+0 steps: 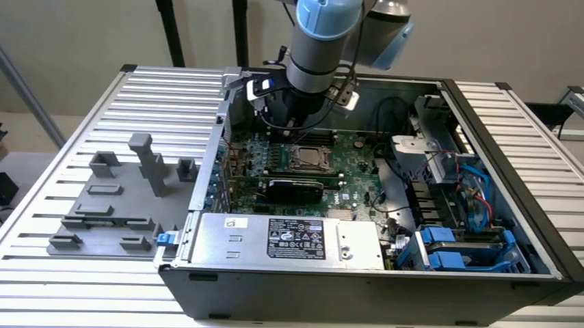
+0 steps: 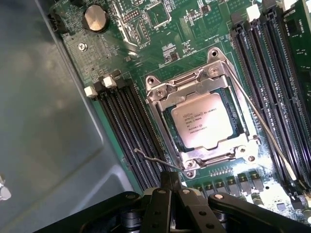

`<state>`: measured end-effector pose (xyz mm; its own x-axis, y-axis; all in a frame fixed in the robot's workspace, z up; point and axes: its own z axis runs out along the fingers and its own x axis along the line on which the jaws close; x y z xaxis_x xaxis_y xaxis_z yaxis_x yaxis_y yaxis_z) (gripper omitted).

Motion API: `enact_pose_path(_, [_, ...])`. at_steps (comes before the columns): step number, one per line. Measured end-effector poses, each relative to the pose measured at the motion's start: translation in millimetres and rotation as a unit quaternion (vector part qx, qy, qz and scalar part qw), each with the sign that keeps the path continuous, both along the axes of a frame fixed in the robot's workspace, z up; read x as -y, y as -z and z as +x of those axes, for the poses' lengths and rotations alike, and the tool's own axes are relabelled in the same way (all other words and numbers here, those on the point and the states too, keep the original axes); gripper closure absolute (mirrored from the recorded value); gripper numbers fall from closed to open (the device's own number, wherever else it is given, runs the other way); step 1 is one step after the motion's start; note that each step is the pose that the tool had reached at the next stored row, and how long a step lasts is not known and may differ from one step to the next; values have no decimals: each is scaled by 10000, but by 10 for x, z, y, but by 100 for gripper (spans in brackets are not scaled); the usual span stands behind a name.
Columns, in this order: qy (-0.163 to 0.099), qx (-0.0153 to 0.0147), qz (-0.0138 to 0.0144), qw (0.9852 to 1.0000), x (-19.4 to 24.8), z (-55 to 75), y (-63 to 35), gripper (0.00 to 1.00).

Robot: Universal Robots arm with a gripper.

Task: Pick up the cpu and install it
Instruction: 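Install the first cpu locking lever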

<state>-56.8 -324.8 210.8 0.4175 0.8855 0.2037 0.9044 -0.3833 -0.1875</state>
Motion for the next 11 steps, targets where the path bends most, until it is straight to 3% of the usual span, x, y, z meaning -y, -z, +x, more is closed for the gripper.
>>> enact_pose_path(4, [32, 0, -99, 9999, -30, 1, 30, 89])
enact_pose_path(11, [95, -2, -208, 9997, -76, 44, 53, 89])
